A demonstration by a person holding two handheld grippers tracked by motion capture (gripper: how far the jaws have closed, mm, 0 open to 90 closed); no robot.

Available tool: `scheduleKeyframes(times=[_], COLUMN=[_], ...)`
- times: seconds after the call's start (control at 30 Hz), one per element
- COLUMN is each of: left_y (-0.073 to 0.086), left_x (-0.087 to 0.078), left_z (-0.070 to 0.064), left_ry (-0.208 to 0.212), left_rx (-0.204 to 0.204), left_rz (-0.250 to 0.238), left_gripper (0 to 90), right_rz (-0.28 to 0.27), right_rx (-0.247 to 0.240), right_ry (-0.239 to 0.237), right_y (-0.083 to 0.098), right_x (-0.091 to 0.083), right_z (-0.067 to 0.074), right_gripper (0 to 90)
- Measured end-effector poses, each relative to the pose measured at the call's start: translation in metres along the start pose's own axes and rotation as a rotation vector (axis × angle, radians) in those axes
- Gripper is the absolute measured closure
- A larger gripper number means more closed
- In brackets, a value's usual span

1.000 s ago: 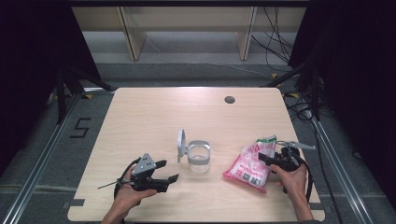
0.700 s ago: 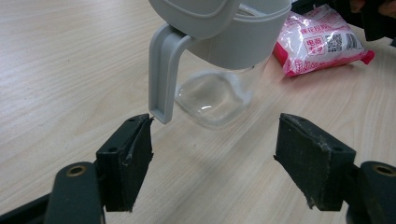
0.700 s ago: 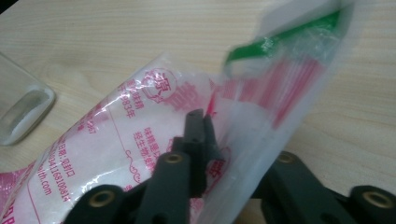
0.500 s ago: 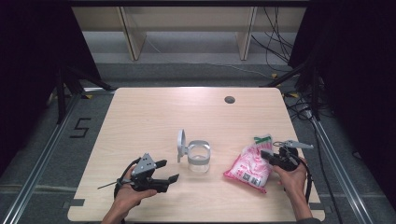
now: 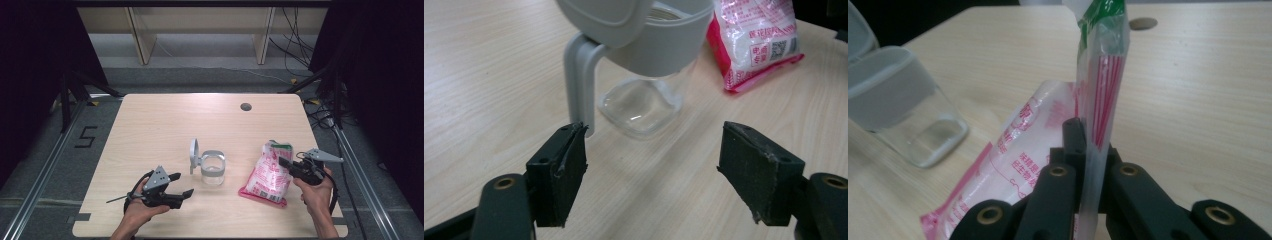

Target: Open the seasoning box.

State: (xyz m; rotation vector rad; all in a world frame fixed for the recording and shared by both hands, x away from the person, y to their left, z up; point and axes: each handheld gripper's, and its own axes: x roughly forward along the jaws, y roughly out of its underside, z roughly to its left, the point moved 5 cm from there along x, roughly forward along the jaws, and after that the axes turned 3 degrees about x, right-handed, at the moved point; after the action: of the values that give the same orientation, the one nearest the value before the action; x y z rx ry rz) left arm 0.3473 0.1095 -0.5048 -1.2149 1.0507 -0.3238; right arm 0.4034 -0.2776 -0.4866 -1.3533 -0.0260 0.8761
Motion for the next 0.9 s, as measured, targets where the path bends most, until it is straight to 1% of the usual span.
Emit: scheduleKeyframes(times=[0.03,0.07,0.1,0.13,0.17,0.2,0.23,0.27,0.3,0.33,0.37,0.4,0.43,0.47,0.5,0.53,0.57,0.6,0.63,0.67,0.7,0.73,0.77,0.8,0.83,0.87,0.9], left_y=[-0.001,-0.001,-0.002,-0.003,-0.003,-0.004,-0.004,-0.004,-0.005,-0.006,-0.006,-0.007,-0.008,-0.008,-0.008,-0.009,-0.01,-0.012,-0.012,-0.012,-0.013,-0.015,-0.015,-0.016,-0.017,-0.018,-0.019], left_x=[0.001,0.001,0.001,0.003,0.004,0.004,0.005,0.005,0.007,0.008,0.008,0.009,0.01,0.012,0.012,0.013,0.013,0.015,0.015,0.015,0.017,0.018,0.019,0.02,0.021,0.022,0.023], left_z=[-0.004,-0.004,-0.008,-0.013,-0.017,-0.019,-0.021,-0.021,-0.026,-0.029,-0.031,-0.034,-0.036,-0.04,-0.04,-0.043,-0.045,-0.048,-0.048,-0.048,-0.049,-0.052,-0.053,-0.055,-0.057,-0.059,-0.062], left_ry=[0.019,0.019,0.028,0.04,0.043,0.043,0.044,0.044,0.054,0.063,0.071,0.076,0.075,0.081,0.081,0.081,0.08,0.084,0.084,0.08,0.085,0.082,0.085,0.086,0.095,0.107,0.107], left_rx=[0.004,0.004,0.015,0.026,0.033,0.044,0.049,0.049,0.06,0.067,0.074,0.074,0.084,0.078,0.078,0.093,0.099,0.104,0.104,0.111,0.111,0.101,0.111,0.115,0.113,0.119,0.123], left_rz=[-0.004,-0.004,0.0,0.004,0.005,0.008,0.01,0.01,0.014,0.009,0.017,0.015,0.015,0.008,0.008,0.02,0.021,0.009,0.009,0.016,0.016,0.002,0.011,0.011,0.007,0.011,0.006], left_gripper=[26.4,26.4,26.4,26.4,26.4,26.4,26.4,26.4,26.3,26.3,26.3,26.3,26.3,26.3,26.2,26.3,26.3,26.3,26.2,26.2,26.2,26.2,26.2,26.2,26.2,26.2,26.3], right_rz=[-0.003,-0.003,-0.019,0.0,-0.027,-0.022,-0.026,-0.026,-0.038,-0.04,-0.048,-0.044,-0.061,-0.064,-0.064,-0.059,-0.065,-0.074,-0.074,-0.085,-0.087,-0.097,-0.087,-0.096,-0.092,-0.084,-0.082], right_rx=[0.017,0.017,0.016,0.001,-0.022,-0.01,-0.05,-0.05,-0.072,-0.04,-0.092,-0.063,-0.097,-0.101,-0.114,-0.113,-0.126,-0.16,-0.16,-0.186,-0.175,-0.195,-0.211,-0.234,-0.253,-0.233,-0.246], right_ry=[-0.013,-0.013,-0.008,-0.018,-0.028,-0.035,-0.039,-0.039,-0.055,-0.067,-0.057,-0.07,-0.072,-0.077,-0.074,-0.07,-0.065,-0.064,-0.064,-0.073,-0.077,-0.074,-0.072,-0.077,-0.074,-0.075,-0.074], right_y=[-0.001,-0.001,-0.002,-0.005,-0.007,-0.008,-0.01,-0.01,-0.013,-0.013,-0.015,-0.016,-0.018,-0.02,-0.022,-0.022,-0.023,-0.025,-0.025,-0.028,-0.029,-0.031,-0.032,-0.034,-0.035,-0.035,-0.036], right_x=[-0.003,-0.003,-0.004,-0.009,-0.008,-0.011,-0.012,-0.012,-0.013,-0.014,-0.014,-0.016,-0.015,-0.017,-0.019,-0.021,-0.022,-0.023,-0.023,-0.024,-0.026,-0.026,-0.028,-0.028,-0.029,-0.03,-0.031], right_z=[0.005,0.005,0.008,0.016,0.016,0.02,0.02,0.02,0.024,0.028,0.027,0.032,0.033,0.035,0.038,0.041,0.044,0.046,0.046,0.051,0.054,0.058,0.061,0.064,0.067,0.071,0.073], right_gripper=[90.0,90.0,90.0,90.0,90.0,90.0,90.0,90.0,90.0,90.0,90.0,90.0,90.0,90.0,90.0,90.0,90.0,90.0,90.0,90.0,90.0,90.0,90.0,90.0,90.0,90.0,90.0])
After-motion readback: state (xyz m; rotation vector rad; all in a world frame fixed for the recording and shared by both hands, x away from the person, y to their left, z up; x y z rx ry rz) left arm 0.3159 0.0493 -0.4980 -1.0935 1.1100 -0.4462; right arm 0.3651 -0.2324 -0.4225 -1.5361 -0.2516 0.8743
